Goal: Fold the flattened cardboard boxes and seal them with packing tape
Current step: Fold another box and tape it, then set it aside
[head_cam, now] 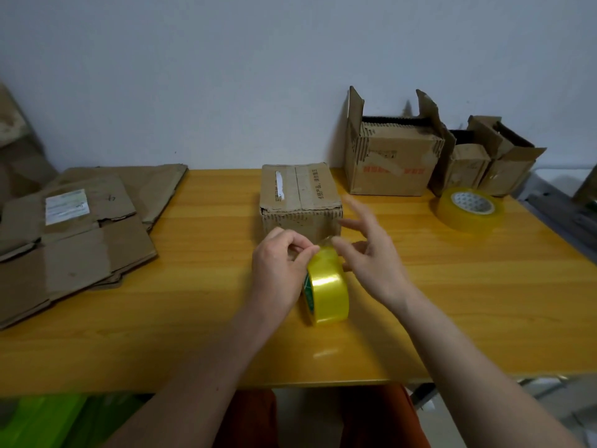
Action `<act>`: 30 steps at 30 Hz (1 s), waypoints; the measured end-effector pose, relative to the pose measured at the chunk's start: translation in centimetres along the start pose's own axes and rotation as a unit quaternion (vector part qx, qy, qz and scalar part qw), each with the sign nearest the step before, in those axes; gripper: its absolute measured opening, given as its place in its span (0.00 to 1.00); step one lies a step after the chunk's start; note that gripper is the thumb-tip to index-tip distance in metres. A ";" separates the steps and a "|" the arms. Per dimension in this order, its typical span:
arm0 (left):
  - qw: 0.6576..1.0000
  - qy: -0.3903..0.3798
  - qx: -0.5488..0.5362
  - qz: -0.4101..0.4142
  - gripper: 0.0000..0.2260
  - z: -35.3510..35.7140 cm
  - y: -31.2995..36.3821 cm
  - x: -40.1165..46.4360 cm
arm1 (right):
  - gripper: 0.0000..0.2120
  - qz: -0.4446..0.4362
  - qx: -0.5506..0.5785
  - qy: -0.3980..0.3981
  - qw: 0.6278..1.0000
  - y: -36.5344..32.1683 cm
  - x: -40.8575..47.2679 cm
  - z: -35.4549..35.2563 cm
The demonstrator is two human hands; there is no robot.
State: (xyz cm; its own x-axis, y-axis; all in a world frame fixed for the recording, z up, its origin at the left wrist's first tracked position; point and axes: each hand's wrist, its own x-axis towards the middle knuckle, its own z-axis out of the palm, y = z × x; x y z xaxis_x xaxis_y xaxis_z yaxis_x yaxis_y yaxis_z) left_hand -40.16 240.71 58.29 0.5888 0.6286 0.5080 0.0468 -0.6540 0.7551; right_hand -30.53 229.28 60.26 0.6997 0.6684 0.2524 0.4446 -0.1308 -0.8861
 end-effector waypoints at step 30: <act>0.958 -0.146 0.194 -0.152 0.30 -0.4 -2.3 6.1 | 0.30 0.026 -0.393 0.018 0.919 1.7 1.5 -4.5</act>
State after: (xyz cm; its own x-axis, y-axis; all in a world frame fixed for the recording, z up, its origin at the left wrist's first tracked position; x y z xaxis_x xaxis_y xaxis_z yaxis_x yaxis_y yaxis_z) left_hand -36.96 246.22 59.84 0.6980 0.7077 0.1091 0.5151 -0.6021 0.6101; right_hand -26.21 226.82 60.88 0.7438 0.6226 0.2432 0.6661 -0.6608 -0.3459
